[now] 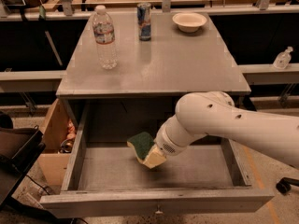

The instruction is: Place sponge into top drawer

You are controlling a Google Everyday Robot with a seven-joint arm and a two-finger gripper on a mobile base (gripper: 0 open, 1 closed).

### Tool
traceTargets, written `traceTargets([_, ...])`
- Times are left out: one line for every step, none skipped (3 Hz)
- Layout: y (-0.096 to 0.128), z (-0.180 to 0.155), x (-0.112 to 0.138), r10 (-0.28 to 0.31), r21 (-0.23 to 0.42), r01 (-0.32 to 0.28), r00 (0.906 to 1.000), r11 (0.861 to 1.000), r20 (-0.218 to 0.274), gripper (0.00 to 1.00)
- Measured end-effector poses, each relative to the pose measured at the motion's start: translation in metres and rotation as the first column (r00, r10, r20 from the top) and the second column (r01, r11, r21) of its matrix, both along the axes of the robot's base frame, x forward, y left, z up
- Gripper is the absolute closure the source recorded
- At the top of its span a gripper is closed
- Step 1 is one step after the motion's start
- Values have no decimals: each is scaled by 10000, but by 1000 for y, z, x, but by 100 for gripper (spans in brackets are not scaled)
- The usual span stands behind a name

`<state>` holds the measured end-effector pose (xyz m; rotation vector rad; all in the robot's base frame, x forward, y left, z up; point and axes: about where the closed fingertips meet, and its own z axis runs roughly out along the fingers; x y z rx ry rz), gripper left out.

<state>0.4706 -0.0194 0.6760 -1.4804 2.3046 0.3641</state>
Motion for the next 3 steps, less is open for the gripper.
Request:
traceTargets([0,1,0,38,-68,-38,10000,10000,61,59])
traceTargets([1,2,0,52,-80,-52,10000,10000,82,36])
traceTargets([1,3,-1,67,-93,-66,9999,9999,102,12])
